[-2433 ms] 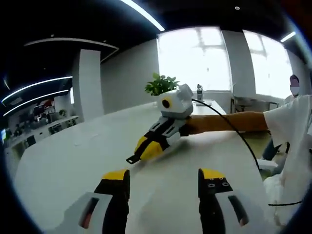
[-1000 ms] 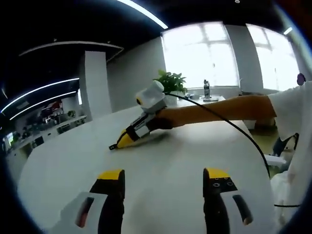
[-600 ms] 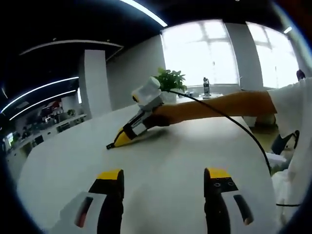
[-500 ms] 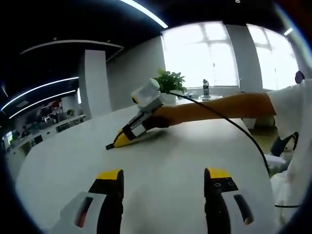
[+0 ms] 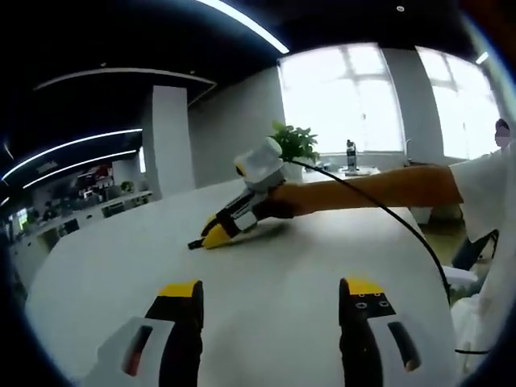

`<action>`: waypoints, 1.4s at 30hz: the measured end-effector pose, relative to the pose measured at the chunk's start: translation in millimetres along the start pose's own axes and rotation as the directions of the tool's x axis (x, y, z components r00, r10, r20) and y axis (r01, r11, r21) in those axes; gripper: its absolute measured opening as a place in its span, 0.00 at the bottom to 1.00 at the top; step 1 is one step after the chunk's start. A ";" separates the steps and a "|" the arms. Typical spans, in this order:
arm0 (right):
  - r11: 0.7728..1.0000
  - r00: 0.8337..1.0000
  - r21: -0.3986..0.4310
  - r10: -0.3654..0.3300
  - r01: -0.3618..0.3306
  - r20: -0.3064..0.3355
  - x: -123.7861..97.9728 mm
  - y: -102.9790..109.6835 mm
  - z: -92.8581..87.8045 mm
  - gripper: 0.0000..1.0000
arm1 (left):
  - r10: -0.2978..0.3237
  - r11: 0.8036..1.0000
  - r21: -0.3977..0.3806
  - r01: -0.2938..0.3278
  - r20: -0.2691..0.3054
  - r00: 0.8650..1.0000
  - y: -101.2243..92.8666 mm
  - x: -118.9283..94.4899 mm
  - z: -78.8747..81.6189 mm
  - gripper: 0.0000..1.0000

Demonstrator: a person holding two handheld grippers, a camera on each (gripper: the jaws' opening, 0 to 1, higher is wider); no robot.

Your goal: Snap the two parts of the plastic buckle together until the buckle closes and remains connected.

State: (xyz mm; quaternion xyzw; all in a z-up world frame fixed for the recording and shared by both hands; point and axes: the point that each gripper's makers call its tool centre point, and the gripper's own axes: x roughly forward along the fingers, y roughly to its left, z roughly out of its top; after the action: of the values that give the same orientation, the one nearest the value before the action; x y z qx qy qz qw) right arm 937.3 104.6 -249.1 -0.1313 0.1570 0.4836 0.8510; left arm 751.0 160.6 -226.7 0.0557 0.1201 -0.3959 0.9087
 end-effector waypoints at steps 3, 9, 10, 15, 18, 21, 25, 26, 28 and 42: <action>1.000 0.999 0.009 -0.003 0.003 0.039 -5.5 5.9 7.2 0.28 | 0.029 0.997 -0.071 -0.027 0.026 0.999 12.0 -1.5 4.7 0.70; 0.997 0.994 0.070 0.020 -0.028 0.110 -15.9 20.2 15.9 0.38 | 0.074 0.994 -0.084 -0.072 0.025 0.997 23.0 -1.6 10.6 0.74; 0.997 0.993 0.072 0.022 -0.031 0.113 -17.9 21.7 16.9 0.40 | 0.078 0.993 -0.086 -0.075 0.026 0.997 23.7 -1.6 12.1 0.75; 0.999 0.991 0.048 0.015 -0.021 0.130 -31.8 31.7 22.4 0.47 | 0.092 0.991 -0.098 -0.088 0.034 0.995 25.2 0.6 17.2 0.77; 0.999 0.991 0.029 0.012 -0.016 0.132 -41.0 38.6 24.5 0.52 | 0.097 0.990 -0.106 -0.093 0.033 0.995 26.2 2.0 18.2 0.79; 1.000 0.993 0.013 0.005 -0.007 0.114 -48.2 43.2 23.8 0.61 | 0.102 0.989 -0.113 -0.098 0.029 0.994 27.0 3.3 18.9 0.81; 0.999 0.995 -0.038 -0.003 0.007 0.101 -64.3 59.9 24.3 0.73 | 0.119 0.985 -0.126 -0.115 0.029 0.992 28.7 3.6 20.5 0.85; 0.999 0.995 -0.041 -0.002 0.006 0.098 -66.4 62.0 24.6 0.75 | 0.122 0.985 -0.129 -0.117 0.030 0.992 29.1 3.6 20.7 0.85; 0.999 0.995 -0.049 -0.002 0.007 0.096 -73.7 65.8 27.5 0.81 | 0.131 0.982 -0.139 -0.126 0.031 0.991 30.8 3.1 21.4 0.87; 0.993 0.991 -0.098 -0.056 0.068 0.119 -122.3 86.5 34.3 1.00 | 0.149 0.982 -0.127 -0.142 0.045 0.988 31.3 -8.6 33.2 0.99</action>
State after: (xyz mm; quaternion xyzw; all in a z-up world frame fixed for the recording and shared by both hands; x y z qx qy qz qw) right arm 808.3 64.9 -175.7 -0.1511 0.0782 0.4712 0.8654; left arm 774.0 181.4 -192.3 -0.0025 0.1151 -0.3216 0.9398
